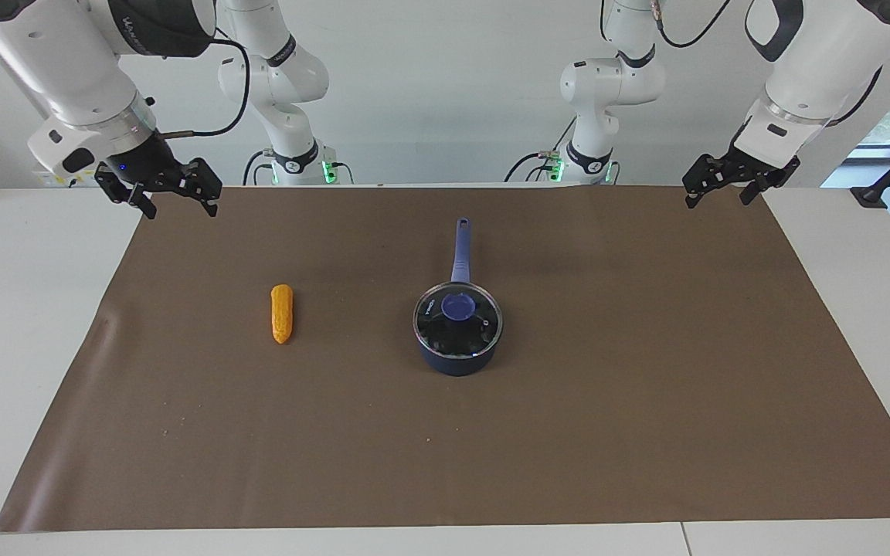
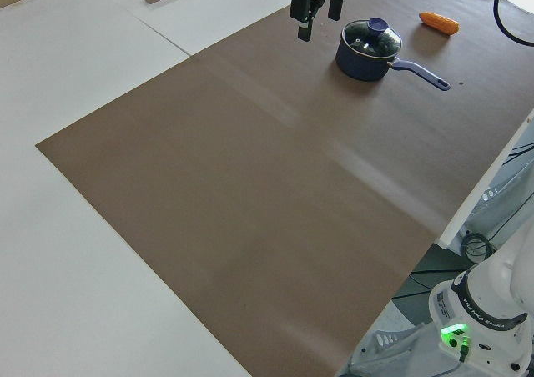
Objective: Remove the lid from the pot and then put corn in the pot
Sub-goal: 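Move the left gripper toward the pot while the right gripper approaches the corn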
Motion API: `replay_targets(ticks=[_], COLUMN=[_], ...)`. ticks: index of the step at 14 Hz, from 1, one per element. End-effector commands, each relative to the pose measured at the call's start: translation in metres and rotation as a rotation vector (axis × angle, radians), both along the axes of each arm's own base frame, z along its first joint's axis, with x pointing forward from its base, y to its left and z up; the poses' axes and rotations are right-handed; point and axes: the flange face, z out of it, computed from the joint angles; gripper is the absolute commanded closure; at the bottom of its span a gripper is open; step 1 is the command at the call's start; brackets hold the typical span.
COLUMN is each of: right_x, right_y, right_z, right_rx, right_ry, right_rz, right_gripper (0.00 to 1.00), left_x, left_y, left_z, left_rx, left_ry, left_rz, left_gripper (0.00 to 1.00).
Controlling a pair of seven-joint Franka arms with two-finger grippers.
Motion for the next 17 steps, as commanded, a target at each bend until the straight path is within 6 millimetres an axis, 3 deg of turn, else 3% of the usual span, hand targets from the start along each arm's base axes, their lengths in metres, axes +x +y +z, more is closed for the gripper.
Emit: replay_targets(ticks=[1, 11, 15, 17], right_x=[-0.002, -0.005, -0.012, -0.006], right_y=[0.001, 0.002, 0.004, 0.013], right_z=[-0.001, -0.004, -0.048, -0.076], right_rx=[-0.017, -0.004, 0.029, 0.09], right_ry=[-0.016, -0.016, -0.157, -0.126], right_rz=[0.003, -0.01, 0.051, 0.032], right_gripper=[0.0, 0.0, 0.0, 0.0], left_x=[-0.002, 0.001, 0.007, 0.017], left_y=[0.001, -0.018, -0.07, -0.121], left_z=[0.005, 0.007, 0.0, -0.02], left_rx=[-0.013, -0.025, -0.06, -0.1], left_ry=[-0.02, -0.066, -0.097, -0.079], left_rz=[-0.003, -0.025, -0.036, -0.009], left_gripper=[0.0, 0.0, 0.0, 0.0])
